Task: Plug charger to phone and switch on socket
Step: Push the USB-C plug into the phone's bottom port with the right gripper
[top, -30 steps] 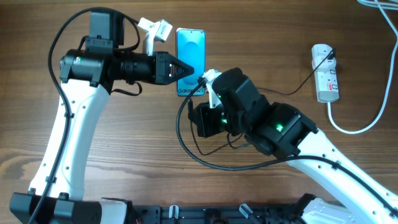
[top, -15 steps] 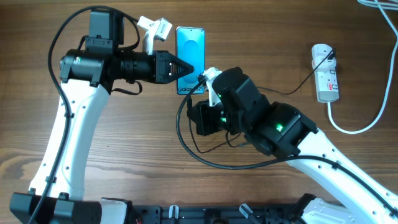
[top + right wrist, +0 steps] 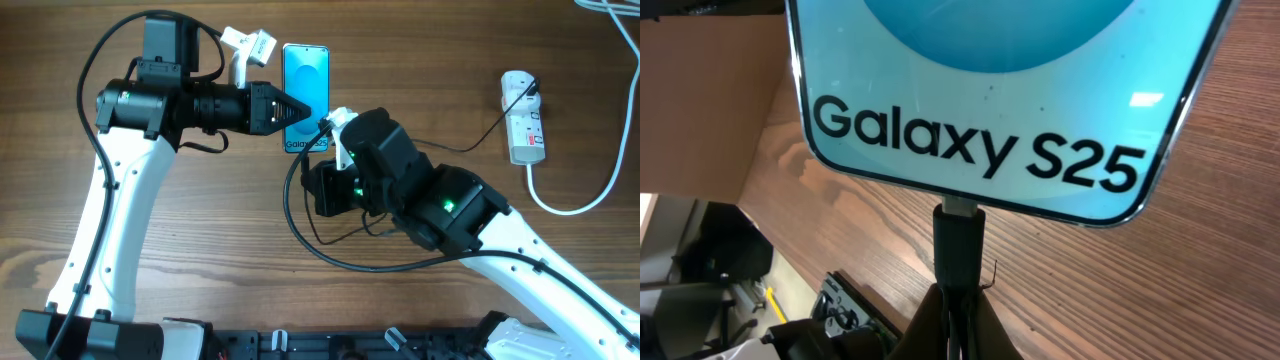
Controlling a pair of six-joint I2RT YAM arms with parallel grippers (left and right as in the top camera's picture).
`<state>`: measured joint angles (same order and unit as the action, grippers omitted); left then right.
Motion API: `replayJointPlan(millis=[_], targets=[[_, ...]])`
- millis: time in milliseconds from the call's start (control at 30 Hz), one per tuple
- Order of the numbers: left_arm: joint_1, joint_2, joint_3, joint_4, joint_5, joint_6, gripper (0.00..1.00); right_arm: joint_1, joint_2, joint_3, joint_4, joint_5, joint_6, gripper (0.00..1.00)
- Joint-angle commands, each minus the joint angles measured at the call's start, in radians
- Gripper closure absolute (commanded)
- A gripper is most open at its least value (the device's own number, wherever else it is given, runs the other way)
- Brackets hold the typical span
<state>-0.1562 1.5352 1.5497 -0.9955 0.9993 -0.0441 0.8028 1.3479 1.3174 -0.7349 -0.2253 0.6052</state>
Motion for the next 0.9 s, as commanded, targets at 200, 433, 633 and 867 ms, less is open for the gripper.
replayJointPlan(millis=[200, 433, 633, 867], targets=[[-0.001, -0.003, 0.006, -0.003, 0.015, -0.002, 0.96, 0.003, -0.013, 0.019, 0.01, 0.048, 0.008, 0.96], [-0.001, -0.003, 0.006, -0.003, -0.01, -0.002, 0.96, 0.003, -0.013, 0.019, 0.019, 0.049, 0.008, 0.96], [-0.001, -0.003, 0.006, -0.004, -0.009, -0.002, 0.96, 0.003, -0.013, 0.019, 0.021, 0.049, 0.008, 0.96], [-0.001, -0.003, 0.006, -0.01, -0.009, -0.044, 0.96, 0.003, -0.013, 0.019, 0.069, 0.08, 0.03, 0.96]])
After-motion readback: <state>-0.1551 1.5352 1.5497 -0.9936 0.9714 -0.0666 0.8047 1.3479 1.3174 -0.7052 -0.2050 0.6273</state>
